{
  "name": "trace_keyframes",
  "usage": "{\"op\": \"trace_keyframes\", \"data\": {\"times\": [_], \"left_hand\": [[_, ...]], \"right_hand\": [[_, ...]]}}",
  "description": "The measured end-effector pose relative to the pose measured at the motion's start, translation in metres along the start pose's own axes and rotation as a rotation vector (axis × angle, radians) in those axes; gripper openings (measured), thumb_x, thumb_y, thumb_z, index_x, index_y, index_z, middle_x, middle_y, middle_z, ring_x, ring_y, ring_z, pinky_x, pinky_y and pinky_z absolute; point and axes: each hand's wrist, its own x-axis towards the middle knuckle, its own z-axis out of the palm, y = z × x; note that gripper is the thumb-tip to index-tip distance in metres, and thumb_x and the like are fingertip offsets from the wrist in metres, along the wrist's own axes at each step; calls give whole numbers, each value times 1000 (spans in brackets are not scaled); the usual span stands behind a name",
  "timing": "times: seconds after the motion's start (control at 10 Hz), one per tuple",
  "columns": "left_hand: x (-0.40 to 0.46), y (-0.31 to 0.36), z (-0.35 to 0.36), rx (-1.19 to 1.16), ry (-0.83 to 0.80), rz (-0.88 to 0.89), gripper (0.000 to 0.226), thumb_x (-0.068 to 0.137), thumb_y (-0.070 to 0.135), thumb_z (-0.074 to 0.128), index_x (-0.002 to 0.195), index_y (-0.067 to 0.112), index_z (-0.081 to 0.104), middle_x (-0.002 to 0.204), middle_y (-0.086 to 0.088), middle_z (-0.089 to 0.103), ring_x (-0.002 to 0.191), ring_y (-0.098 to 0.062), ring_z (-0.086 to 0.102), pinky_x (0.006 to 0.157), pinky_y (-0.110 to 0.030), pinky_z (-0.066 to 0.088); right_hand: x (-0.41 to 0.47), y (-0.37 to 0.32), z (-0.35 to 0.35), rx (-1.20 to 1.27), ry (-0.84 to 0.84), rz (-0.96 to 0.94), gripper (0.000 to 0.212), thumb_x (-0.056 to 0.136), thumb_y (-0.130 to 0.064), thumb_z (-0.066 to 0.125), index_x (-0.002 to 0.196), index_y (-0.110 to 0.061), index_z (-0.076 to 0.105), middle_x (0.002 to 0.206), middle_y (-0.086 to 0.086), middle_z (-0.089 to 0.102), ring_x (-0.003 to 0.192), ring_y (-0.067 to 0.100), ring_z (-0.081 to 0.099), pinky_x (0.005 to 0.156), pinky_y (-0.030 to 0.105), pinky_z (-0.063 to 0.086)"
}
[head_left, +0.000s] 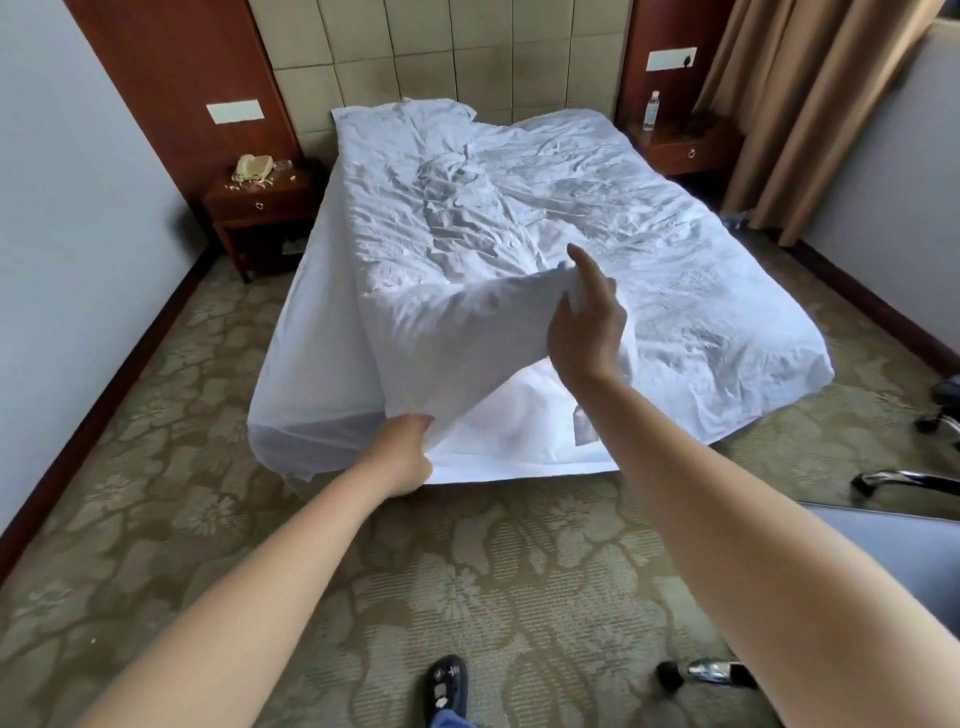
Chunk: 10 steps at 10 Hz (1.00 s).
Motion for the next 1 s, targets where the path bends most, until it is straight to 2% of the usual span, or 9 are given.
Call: {"op": "trace_keyframes", "data": {"times": [0.2,0.3,0.4,0.5,0.6,0.7,0.8,0.9,1.0], "left_hand": [[-11,-11,26,322,-353,-60,52,87,4,46,134,24,43,133,-5,47,107,-26,54,73,-31,45],[-8,-21,28,258,-352,-121,60,85,4,44,140,27,43,145,-2,41,125,-25,47,84,-27,47],[-1,-22,20,232,-347,-121,31,79,5,43,97,16,65,101,-5,61,93,-25,58,55,-23,36],[1,-15,13,220,-340,-115,22,79,2,40,61,14,42,67,-1,43,66,-20,42,46,-25,23],[3,-8,7,65,-350,-149,22,82,5,44,62,13,41,63,-10,42,60,-18,36,47,-26,23],[7,-8,1,-253,-367,-257,19,89,30,50,79,14,52,77,-8,46,71,-18,43,64,-28,32],[10,-17,-6,-513,-481,-376,41,94,51,45,89,13,60,84,-4,55,78,-17,55,73,-29,44],[18,-31,-2,-754,-381,-419,41,96,40,49,76,7,62,77,-9,60,77,-21,57,78,-38,54],[40,-51,13,-892,194,-620,28,87,35,64,90,8,59,102,-9,61,101,-27,54,93,-41,45]], "right_hand": [[-99,137,-11,-594,-669,668,33,96,-10,43,126,-1,54,128,17,56,118,31,54,86,30,43],[-110,141,-5,-357,-654,899,39,98,-10,37,134,3,46,136,20,50,125,32,50,93,33,44],[-108,154,6,-18,-448,1153,45,95,-14,45,138,1,42,140,21,46,126,36,48,96,40,44],[-117,145,13,345,-393,1435,68,92,-37,57,148,-13,26,150,18,30,125,40,47,95,48,45],[-118,138,39,739,-290,1611,77,86,-48,64,146,-19,25,146,26,31,118,45,52,89,51,48],[-104,128,68,905,-216,1523,48,87,-34,66,122,-16,38,111,16,55,71,32,65,47,32,53],[-88,125,79,685,-269,1400,15,86,-6,58,97,-10,48,79,7,50,61,21,53,36,20,45],[-79,108,78,610,-353,1348,16,89,-5,55,79,-11,44,74,6,43,60,19,47,39,22,42],[-81,92,78,564,-430,1281,5,89,-4,53,87,-6,49,69,8,49,57,20,49,41,22,42]]}}
